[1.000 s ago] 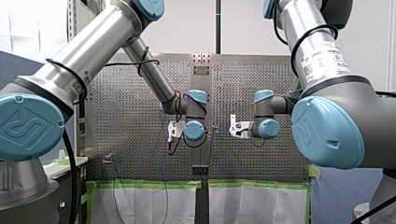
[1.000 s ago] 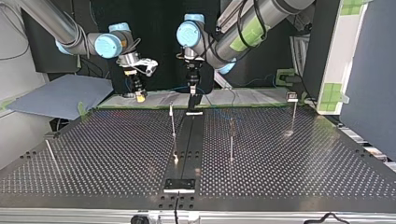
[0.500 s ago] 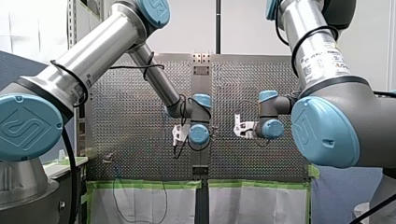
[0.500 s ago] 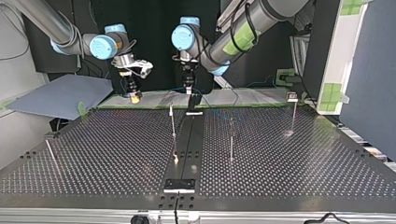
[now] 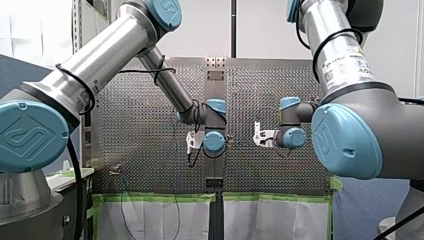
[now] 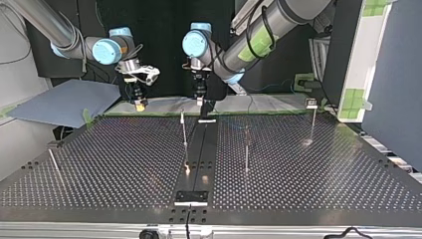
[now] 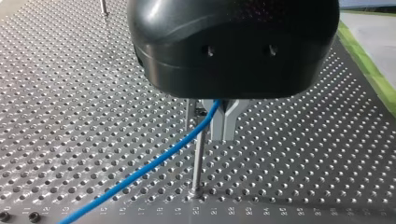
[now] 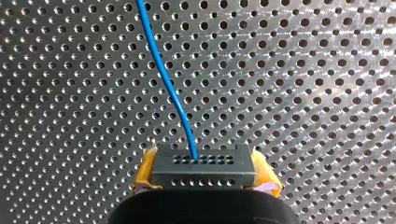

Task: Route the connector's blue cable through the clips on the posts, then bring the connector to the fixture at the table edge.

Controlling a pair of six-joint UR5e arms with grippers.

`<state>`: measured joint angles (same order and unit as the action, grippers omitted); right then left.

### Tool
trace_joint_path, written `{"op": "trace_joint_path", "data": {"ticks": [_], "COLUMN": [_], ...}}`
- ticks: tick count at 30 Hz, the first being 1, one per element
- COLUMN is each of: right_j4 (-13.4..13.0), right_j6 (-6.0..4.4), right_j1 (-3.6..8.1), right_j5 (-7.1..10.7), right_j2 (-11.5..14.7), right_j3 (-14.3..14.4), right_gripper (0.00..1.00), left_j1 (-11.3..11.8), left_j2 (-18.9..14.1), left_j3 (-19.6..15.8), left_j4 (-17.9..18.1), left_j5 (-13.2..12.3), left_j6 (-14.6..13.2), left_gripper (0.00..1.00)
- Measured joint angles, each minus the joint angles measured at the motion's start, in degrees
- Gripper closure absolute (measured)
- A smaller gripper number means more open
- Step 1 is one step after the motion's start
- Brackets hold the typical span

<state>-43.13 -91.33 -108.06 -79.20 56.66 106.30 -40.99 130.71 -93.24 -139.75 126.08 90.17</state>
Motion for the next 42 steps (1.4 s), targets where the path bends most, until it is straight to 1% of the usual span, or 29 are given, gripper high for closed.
{"op": "trace_joint_path", "data": {"ticks": [13, 18, 23, 30, 34, 38, 42], "right_j4": [0.3, 0.5, 0.6, 0.9, 1.1, 1.2, 1.2], "right_j6": [-0.37, -0.43, -0.50, -0.62, -0.67, -0.70, -0.70], "right_j1": [1.13, 1.39, 1.63, 1.73, 1.74, 1.74, 1.74], "right_j5": [0.08, 0.11, 0.10, 0.20, 0.27, 0.33, 0.35], "right_j2": [0.0, 0.0, -0.1, -0.2, -0.2, -0.3, -0.4], "right_j3": [-0.9, -1.1, -1.3, -2.0, -2.3, -2.5, -2.6], "right_gripper": [1.00, 1.00, 1.00, 1.00, 1.00, 1.00, 1.00], "left_j1": [0.4, 0.5, 0.7, 1.4, 1.7, 1.9, 2.2], "left_j2": [0.0, 0.0, 0.0, 0.2, 1.3, 2.9, 3.4], "left_j3": [0.6, 0.7, 1.0, 2.8, 4.1, 5.2, 6.4], "left_j4": [-0.3, -0.3, -0.2, -1.3, -2.7, -3.7, -4.4], "left_j5": [-0.3, -0.3, -1.2, -1.6, -1.7, -1.8, -1.8], "left_j6": [0.1, 0.1, 0.5, 0.5, 0.7, 1.6, 2.1], "left_gripper": [1.00, 1.00, 1.00, 1.00, 1.00, 1.00, 1.00]}}
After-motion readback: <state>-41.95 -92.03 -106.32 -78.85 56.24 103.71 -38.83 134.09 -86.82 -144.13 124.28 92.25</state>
